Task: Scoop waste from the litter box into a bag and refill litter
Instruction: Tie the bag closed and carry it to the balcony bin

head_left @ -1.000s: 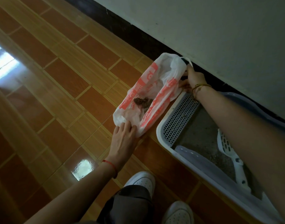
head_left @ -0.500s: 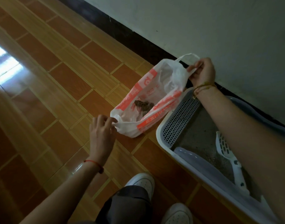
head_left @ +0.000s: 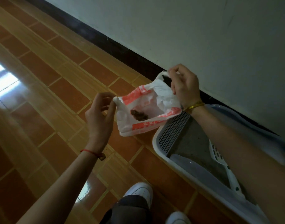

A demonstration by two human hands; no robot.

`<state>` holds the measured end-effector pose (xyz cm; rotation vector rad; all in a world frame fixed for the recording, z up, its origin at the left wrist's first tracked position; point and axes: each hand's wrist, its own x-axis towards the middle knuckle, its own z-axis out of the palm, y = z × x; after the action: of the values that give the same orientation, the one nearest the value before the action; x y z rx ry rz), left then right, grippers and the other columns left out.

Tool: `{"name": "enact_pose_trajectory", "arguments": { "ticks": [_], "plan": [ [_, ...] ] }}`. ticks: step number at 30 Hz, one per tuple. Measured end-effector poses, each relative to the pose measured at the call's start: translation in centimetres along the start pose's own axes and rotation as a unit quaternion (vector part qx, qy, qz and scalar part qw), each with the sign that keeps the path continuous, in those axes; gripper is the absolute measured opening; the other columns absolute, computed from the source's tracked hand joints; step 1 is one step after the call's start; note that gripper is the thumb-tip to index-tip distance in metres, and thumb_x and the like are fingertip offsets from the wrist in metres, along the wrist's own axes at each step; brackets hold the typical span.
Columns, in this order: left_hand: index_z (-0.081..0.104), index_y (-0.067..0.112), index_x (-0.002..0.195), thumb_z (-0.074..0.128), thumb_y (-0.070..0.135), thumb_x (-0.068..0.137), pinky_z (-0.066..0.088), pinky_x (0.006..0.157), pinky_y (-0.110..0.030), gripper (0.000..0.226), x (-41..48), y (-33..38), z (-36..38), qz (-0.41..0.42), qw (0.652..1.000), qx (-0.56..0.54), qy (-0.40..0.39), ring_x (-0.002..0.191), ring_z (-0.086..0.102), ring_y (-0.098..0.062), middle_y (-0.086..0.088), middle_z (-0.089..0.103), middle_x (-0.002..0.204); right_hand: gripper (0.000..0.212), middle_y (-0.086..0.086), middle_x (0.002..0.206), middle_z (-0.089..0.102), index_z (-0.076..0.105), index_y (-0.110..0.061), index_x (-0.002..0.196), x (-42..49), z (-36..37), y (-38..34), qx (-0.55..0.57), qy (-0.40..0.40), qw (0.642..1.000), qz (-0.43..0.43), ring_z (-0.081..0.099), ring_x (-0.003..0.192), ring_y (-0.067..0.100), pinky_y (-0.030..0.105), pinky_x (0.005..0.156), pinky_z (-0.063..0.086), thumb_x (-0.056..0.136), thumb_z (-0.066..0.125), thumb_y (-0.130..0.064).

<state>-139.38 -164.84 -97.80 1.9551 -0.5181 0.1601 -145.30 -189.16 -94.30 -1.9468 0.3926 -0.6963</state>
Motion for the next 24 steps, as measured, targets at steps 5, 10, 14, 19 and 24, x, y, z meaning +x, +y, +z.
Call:
{"name": "enact_pose_trajectory", "arguments": {
  "ticks": [5, 10, 14, 19, 24],
  "plan": [
    [0.057, 0.011, 0.112, 0.055, 0.010, 0.098, 0.057, 0.090, -0.042, 0.015, 2.1, 4.6, 0.2, 0.053, 0.989, -0.128, -0.041, 0.107, 0.067, -0.020, -0.007, 0.067, 0.112, 0.013, -0.014, 0.054, 0.056, 0.062, -0.005, 0.093, 0.0, -0.4, -3.5, 0.028, -0.002, 0.999, -0.015, 0.053, 0.051, 0.001, 0.017, 0.053, 0.044, 0.092, 0.057, -0.017],
    [0.057, 0.004, 0.113, 0.054, 0.007, 0.097, 0.055, 0.093, -0.048, 0.016, 4.3, 7.7, -0.2, 0.107, 0.975, -0.176, -0.077, 0.110, 0.065, -0.025, -0.015, 0.064, 0.114, 0.013, 0.007, 0.089, 0.069, 0.057, -0.003, 0.105, 0.2, -1.4, -6.7, 0.072, -0.019, 0.997, -0.013, 0.054, 0.050, -0.004, 0.011, 0.048, 0.039, 0.095, 0.051, -0.007],
    [0.059, 0.007, 0.114, 0.053, 0.002, 0.096, 0.054, 0.096, -0.043, 0.019, 5.1, 9.8, -0.6, 0.100, 0.966, -0.199, -0.128, 0.115, 0.063, -0.020, -0.011, 0.064, 0.118, 0.014, 0.003, 0.104, 0.068, 0.055, -0.007, 0.108, 0.0, -1.6, -8.5, 0.068, -0.059, 0.996, -0.030, 0.054, 0.048, 0.001, 0.014, 0.049, 0.043, 0.097, 0.047, -0.009],
    [0.065, 0.011, 0.116, 0.045, -0.004, 0.096, 0.055, 0.086, -0.027, 0.032, 3.9, 11.0, 0.1, 0.013, 0.962, -0.220, -0.160, 0.103, 0.066, -0.012, 0.004, 0.069, 0.116, 0.017, -0.010, 0.087, 0.066, 0.058, -0.010, 0.110, -0.7, -1.0, -9.1, 0.001, -0.094, 0.993, -0.069, 0.065, 0.069, 0.008, 0.024, 0.064, 0.058, 0.097, 0.046, -0.008],
    [0.064, 0.006, 0.118, 0.053, 0.004, 0.097, 0.052, 0.097, -0.028, 0.024, 3.2, 11.0, 0.8, 0.008, 0.962, -0.225, -0.156, 0.114, 0.064, -0.010, -0.002, 0.067, 0.122, 0.017, 0.005, 0.098, 0.070, 0.056, -0.008, 0.111, -1.0, -0.5, -9.0, -0.020, -0.099, 0.989, -0.108, 0.067, 0.067, 0.008, 0.022, 0.062, 0.058, 0.096, 0.048, -0.006]
  ]
}}
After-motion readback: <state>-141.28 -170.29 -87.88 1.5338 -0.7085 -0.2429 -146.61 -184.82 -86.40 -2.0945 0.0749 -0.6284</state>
